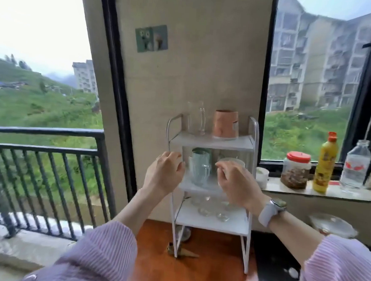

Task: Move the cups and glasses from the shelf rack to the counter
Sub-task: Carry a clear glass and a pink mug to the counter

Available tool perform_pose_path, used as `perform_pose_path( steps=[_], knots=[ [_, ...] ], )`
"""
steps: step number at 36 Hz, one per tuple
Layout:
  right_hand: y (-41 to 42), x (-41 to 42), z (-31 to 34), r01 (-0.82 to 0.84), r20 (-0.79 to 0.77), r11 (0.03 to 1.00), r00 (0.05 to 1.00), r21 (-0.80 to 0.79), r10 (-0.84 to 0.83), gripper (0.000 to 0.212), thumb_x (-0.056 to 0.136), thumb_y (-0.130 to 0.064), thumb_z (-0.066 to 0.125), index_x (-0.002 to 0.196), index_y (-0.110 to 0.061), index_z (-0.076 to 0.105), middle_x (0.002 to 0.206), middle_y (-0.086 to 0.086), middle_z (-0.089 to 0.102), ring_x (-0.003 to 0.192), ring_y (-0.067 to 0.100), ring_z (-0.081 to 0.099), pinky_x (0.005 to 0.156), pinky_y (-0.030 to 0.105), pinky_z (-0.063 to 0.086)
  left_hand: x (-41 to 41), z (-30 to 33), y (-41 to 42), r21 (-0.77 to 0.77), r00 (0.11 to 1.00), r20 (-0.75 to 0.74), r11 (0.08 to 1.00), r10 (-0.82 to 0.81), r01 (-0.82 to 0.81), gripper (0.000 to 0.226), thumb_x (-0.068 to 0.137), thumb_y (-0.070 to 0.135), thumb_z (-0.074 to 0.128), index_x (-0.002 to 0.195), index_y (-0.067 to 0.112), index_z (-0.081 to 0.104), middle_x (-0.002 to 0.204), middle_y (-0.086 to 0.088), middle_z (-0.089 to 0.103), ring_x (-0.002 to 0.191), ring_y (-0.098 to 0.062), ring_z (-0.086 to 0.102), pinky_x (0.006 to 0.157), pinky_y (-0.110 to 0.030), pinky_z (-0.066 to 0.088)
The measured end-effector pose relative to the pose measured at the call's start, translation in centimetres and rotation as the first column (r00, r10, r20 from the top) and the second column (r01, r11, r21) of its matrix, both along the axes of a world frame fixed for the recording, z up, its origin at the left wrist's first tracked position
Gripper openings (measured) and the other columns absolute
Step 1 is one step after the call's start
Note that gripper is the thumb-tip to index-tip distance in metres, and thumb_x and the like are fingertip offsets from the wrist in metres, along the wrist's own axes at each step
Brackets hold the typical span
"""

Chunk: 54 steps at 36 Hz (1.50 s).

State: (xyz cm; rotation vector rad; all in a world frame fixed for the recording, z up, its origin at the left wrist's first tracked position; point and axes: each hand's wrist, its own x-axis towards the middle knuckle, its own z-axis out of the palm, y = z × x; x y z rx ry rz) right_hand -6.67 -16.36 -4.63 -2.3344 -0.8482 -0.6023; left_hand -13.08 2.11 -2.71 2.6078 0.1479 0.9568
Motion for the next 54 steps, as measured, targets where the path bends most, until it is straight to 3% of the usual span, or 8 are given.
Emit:
perform_pose_path(
  steps=[7,15,19,26,32,36,47,54],
  knots=[
    [2.3,10.0,6.4,0.079,0.007,0.976,0.997,0.202,-0.083,0.028,0.091,-0.010,0.045,0.115,-0.003,0.056,0.116,0.017,0.060,0.105,0.030,0.057,0.088,0.031,0.041,12.3,5.7,1.5,-0.103,0.986,0.127,0.987,-0.109,0.122,0.026,0.089,0.021,0.049,0.110,0.010,0.059,0.116,-0.010,0.062,0.105,-0.030,0.058,0.084,-0.033,0.043],
    [4.9,14.3,6.8,0.179,-0.315,0.900,0.948,0.398,-0.049,0.029,0.090,-0.023,0.044,0.071,-0.012,0.062,0.069,0.000,0.051,0.070,0.020,0.046,0.061,0.026,0.030,17.5,5.2,1.5,-0.229,0.983,0.102,0.958,-0.150,0.170,0.027,0.089,0.026,0.053,0.110,0.010,0.057,0.108,-0.011,0.064,0.101,-0.029,0.058,0.085,-0.033,0.045],
    [6.1,17.8,7.9,0.207,-0.406,0.855,0.914,0.475,0.004,0.032,0.086,-0.021,0.049,0.057,-0.019,0.061,0.067,0.005,0.062,0.072,0.025,0.058,0.064,0.029,0.044,21.4,6.8,1.2,-0.481,0.964,0.215,0.843,-0.155,0.242,0.023,0.088,0.030,0.056,0.103,0.015,0.064,0.088,0.002,0.067,0.082,-0.016,0.060,0.070,-0.022,0.039],
    [7.1,18.5,8.4,0.082,-0.512,0.696,0.739,0.713,0.438,0.024,0.085,0.005,0.041,0.092,0.006,0.064,0.081,0.015,0.051,0.071,0.022,0.044,0.068,0.028,0.042,23.7,7.1,0.9,-0.735,0.913,0.289,0.545,-0.288,0.404,0.019,0.089,0.022,0.055,0.075,0.012,0.064,0.067,-0.002,0.065,0.060,-0.015,0.059,0.059,-0.028,0.047],
    [7.1,18.3,8.7,0.062,-0.526,0.695,0.702,0.716,0.479,0.027,0.084,0.007,0.037,0.068,-0.006,0.055,0.069,0.013,0.042,0.064,0.020,0.036,0.057,0.026,0.033,23.8,6.8,1.3,-0.655,0.913,0.289,0.636,-0.288,0.407,0.024,0.093,0.017,0.045,0.073,0.013,0.057,0.054,0.001,0.050,0.050,-0.014,0.049,0.045,-0.016,0.039],
    [6.6,18.0,8.7,0.107,-0.520,0.631,0.678,0.769,0.519,0.027,0.082,0.011,0.036,0.066,-0.006,0.050,0.072,0.011,0.048,0.070,0.020,0.043,0.071,0.034,0.037,22.4,6.5,2.5,-0.647,0.894,0.334,0.617,-0.298,0.448,0.027,0.097,0.021,0.039,0.076,0.014,0.055,0.053,0.002,0.043,0.042,-0.006,0.042,0.045,-0.017,0.038],
    [3.4,17.1,8.5,0.285,-0.557,0.747,0.820,0.601,0.135,0.024,0.083,-0.016,0.060,0.060,-0.006,0.057,0.054,0.007,0.055,0.056,0.021,0.058,0.083,0.052,0.055,16.7,6.5,2.8,-0.649,0.808,0.373,0.494,-0.456,0.578,0.026,0.097,0.025,0.042,0.077,0.012,0.052,0.037,0.012,0.035,0.035,-0.006,0.030,0.037,-0.018,0.029],
    [3.3,13.9,7.6,0.262,-0.370,0.845,0.925,0.465,-0.084,0.034,0.094,-0.031,0.039,0.081,-0.005,0.057,0.080,0.018,0.065,0.068,0.029,0.062,0.070,0.041,0.053,12.5,6.1,1.4,-0.464,0.826,0.470,0.709,-0.311,0.531,0.032,0.096,0.023,0.045,0.066,0.015,0.051,0.048,0.002,0.036,0.043,-0.013,0.031,0.048,-0.029,0.027]
  ],
)
